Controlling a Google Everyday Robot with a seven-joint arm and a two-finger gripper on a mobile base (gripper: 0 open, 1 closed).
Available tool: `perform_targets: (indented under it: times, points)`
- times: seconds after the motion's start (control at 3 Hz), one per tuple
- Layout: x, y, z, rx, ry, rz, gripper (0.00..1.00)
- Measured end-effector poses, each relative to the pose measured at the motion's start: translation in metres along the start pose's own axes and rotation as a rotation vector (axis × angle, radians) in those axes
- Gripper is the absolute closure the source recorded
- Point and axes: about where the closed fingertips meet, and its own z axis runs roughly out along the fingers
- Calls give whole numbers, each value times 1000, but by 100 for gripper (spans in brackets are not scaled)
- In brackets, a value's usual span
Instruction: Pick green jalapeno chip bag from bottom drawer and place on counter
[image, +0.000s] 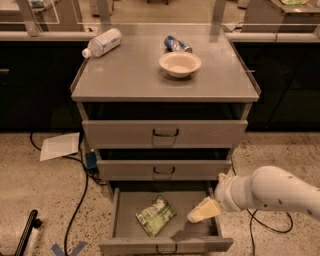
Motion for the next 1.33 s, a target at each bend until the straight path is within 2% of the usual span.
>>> perform_targets:
  times: [0.33, 0.67, 1.0, 1.33]
  points:
    - [25, 3, 61, 17, 30, 30, 0]
    - [10, -9, 66, 69, -13, 23, 0]
    - [10, -9, 66, 69, -13, 23, 0]
    - [19, -6, 70, 111, -24, 63, 0]
